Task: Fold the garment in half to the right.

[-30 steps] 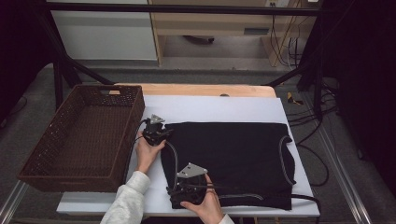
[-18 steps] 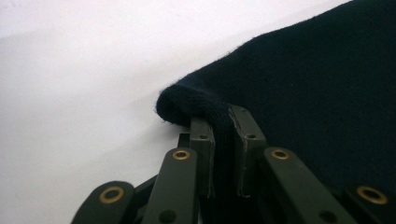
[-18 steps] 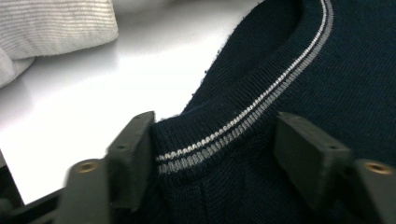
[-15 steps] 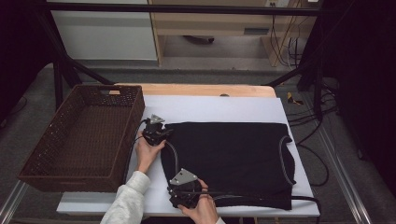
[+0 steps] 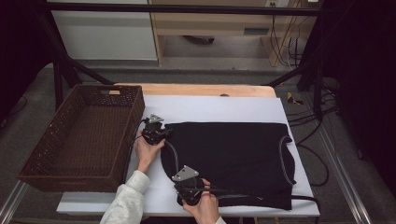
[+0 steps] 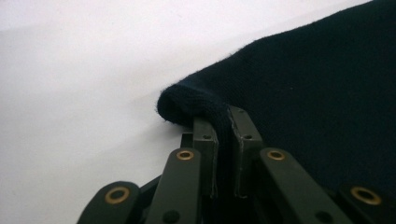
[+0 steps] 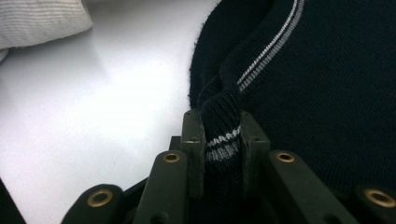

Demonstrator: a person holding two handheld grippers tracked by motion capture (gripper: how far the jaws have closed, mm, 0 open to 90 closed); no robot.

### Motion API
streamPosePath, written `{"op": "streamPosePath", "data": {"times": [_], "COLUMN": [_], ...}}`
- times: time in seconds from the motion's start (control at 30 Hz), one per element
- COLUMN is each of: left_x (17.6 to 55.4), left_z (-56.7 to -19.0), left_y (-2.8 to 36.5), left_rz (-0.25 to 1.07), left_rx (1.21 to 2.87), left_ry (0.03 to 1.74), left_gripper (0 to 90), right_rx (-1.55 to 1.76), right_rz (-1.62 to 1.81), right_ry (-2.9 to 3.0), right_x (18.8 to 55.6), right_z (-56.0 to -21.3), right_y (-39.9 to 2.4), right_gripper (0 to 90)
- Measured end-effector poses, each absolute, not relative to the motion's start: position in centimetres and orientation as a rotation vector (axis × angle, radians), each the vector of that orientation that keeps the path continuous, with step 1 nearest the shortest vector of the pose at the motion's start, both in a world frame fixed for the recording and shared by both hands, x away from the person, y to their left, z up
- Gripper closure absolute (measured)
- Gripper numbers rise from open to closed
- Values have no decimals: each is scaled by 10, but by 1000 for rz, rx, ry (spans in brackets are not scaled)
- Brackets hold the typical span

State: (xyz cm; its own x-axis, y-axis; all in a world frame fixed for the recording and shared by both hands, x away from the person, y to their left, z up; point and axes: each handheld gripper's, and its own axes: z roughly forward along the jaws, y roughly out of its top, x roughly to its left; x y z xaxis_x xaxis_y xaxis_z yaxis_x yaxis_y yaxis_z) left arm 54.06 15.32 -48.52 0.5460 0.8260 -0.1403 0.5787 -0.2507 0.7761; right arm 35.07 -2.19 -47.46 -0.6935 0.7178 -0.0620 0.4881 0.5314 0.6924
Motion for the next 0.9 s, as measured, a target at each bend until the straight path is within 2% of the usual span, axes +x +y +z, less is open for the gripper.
{"op": "streamPosePath", "data": {"times": [0.27, 0.9], "left_x": [540, 532], "left_z": [-477, -429], "left_y": [154, 158], "left_rz": [393, 469], "left_rx": [1936, 1904], "left_ry": [1146, 1103], "left_gripper": [837, 845], "right_rx": [1012, 1012], "right_rz": [1005, 1205], "right_ry": [2458, 2449], "right_x": [353, 355], "right_z": [-468, -435], "right_y": [-26, -37], "right_gripper": [776, 777]}}
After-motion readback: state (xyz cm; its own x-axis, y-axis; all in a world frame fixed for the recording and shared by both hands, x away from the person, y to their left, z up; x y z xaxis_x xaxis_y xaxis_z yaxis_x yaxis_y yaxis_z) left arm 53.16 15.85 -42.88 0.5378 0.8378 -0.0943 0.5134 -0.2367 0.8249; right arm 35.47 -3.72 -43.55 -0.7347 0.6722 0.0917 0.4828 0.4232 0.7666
